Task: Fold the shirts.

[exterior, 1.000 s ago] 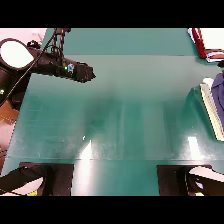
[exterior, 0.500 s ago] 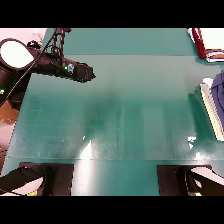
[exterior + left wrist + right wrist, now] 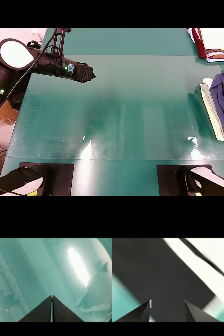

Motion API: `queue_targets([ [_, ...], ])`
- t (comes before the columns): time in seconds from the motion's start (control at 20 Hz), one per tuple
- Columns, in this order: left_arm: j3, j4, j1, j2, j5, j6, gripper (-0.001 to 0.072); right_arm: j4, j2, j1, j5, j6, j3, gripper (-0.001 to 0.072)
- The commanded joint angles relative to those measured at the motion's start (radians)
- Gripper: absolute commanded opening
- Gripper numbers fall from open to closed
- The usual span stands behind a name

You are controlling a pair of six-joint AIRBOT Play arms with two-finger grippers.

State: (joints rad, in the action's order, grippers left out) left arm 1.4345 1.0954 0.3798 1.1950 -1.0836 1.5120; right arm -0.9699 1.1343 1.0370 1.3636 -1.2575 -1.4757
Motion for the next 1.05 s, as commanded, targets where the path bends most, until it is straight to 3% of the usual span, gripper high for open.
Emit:
queue_targets([
  [0.0, 0.0, 0.0, 0.0, 0.001, 0.003, -0.001, 0.0024, 0.209, -0.001, -0.214, -0.021, -0.002, -0.102, 0.0483],
  [0.25, 0.0, -0.004, 0.0, 0.001, -0.002, -0.001, 0.0024, 0.206, 0.0, -0.626, -0.071, 0.0, -0.121, 0.0481],
  [0.3, 0.0, -0.004, 0.0, 0.001, 0.002, -0.001, 0.0024, 0.207, 0.0, -0.68, -0.092, 0.001, -0.121, 0.0443],
  [0.45, 0.0, -0.004, 0.0, 0.001, 0.003, -0.001, 0.0024, 0.207, 0.0, -0.786, -0.142, 0.003, -0.121, 0.02],
  [0.5, 0.0, -0.004, 0.0, 0.001, 0.003, -0.001, 0.0024, 0.207, 0.0, -0.804, -0.141, 0.003, -0.121, 0.0053],
  [0.55, 0.0, -0.004, 0.0, 0.001, 0.003, -0.001, 0.0024, 0.207, 0.0, -0.813, -0.14, 0.003, -0.121, 0.0018],
  [1.0, 0.0, -0.004, 0.0, 0.001, 0.003, -0.001, 0.0024, 0.208, 0.0, -0.815, -0.141, 0.003, -0.121, 0.0018],
])
